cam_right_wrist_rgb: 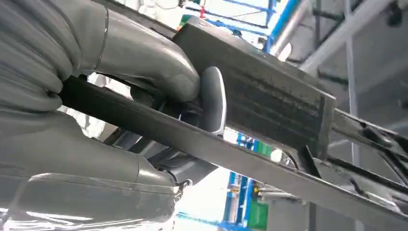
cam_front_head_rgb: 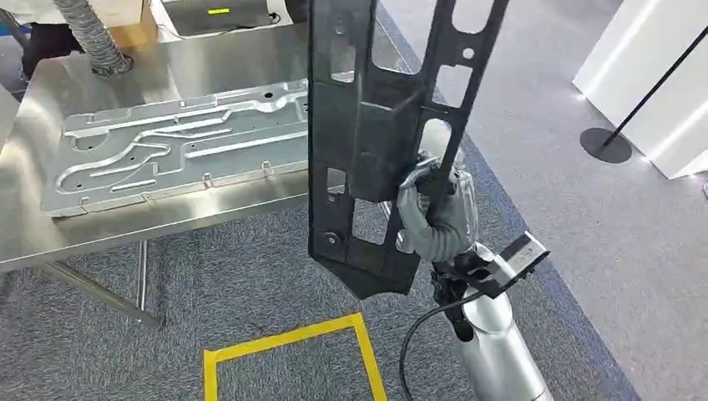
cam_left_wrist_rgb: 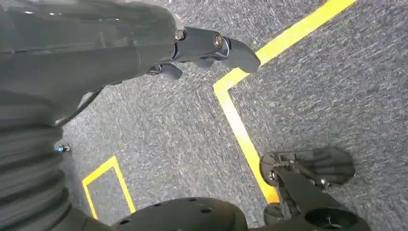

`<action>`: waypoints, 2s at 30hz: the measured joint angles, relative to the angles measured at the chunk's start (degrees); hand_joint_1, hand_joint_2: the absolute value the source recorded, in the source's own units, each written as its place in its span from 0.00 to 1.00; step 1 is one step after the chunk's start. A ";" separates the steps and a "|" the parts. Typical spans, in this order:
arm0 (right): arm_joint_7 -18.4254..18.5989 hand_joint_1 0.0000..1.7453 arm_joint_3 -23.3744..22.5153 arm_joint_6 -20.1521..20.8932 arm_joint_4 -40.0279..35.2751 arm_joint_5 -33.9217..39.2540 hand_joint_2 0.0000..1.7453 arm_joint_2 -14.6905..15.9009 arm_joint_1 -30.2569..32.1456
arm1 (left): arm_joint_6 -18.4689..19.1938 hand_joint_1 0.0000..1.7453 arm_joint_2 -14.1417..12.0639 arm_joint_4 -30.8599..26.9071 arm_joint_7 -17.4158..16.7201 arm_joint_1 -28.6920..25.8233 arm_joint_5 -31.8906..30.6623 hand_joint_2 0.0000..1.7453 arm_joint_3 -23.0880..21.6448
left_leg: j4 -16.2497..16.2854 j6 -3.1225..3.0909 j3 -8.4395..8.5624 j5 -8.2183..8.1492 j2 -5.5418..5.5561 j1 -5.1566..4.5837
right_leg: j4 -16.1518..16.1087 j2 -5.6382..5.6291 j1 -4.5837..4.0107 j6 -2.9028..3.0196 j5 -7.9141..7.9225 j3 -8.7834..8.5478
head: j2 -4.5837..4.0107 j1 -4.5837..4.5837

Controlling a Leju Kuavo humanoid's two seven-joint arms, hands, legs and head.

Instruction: Take the parts from the cabinet and place them on the table.

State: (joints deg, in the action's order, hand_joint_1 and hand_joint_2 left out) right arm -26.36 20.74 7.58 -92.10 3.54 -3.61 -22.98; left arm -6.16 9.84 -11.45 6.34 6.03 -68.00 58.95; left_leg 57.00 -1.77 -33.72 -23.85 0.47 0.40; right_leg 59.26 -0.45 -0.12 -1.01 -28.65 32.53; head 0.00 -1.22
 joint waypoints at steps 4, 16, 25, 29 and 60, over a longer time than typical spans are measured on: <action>-0.02 0.99 0.06 -0.94 3.10 -1.63 1.00 0.11 -1.95 | 0.35 0.00 -0.02 0.00 0.15 0.08 -0.68 1.00 0.00 | 0.08 -0.36 -0.04 -0.17 0.71 -0.03 | 16.35 0.14 0.61 -0.79 -6.00 8.76 | 0.00 -0.02; -1.27 0.99 0.09 -1.27 5.29 -1.81 1.00 0.85 -3.08 | 0.61 0.00 0.04 0.00 -0.35 0.83 -1.73 1.00 -0.02 | 4.33 2.20 -1.93 -3.19 1.55 0.01 | -3.43 0.00 0.86 1.91 3.79 0.02 | 0.00 -0.02; -1.51 0.99 0.04 -1.99 6.12 -1.79 1.00 1.18 -2.81 | 0.61 0.00 -0.20 0.00 -0.53 1.29 -1.75 1.00 -0.07 | 0.64 2.12 0.75 -1.67 -0.67 -0.20 | -2.04 1.54 -0.06 1.17 2.86 0.32 | 0.00 -0.02; -2.01 0.99 0.07 -1.88 6.27 -1.81 1.00 1.33 -2.76 | 0.76 0.00 -0.07 0.00 -0.50 1.25 -1.75 1.00 -0.24 | 0.59 0.47 0.44 -1.32 0.02 -0.05 | -2.08 2.09 -0.02 0.10 2.90 0.44 | 0.00 -0.02; -2.10 0.99 0.11 -2.14 7.34 -2.66 1.00 2.40 -3.03 | 0.98 0.00 -0.20 0.00 -0.53 1.18 -1.99 1.00 -0.44 | 0.34 0.52 0.58 -1.21 -0.72 0.04 | -1.97 4.71 -0.17 0.26 2.04 0.08 | 0.00 -0.04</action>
State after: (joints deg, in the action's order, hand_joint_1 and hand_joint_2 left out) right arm -28.46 20.85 5.44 -84.76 0.87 -1.20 -26.01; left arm -5.18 9.64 -11.45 5.81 7.21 -69.98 58.51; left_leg 57.34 -1.26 -33.14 -25.06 -0.25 0.43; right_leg 57.29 4.26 -0.29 -0.75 -26.61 32.61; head 0.00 -1.27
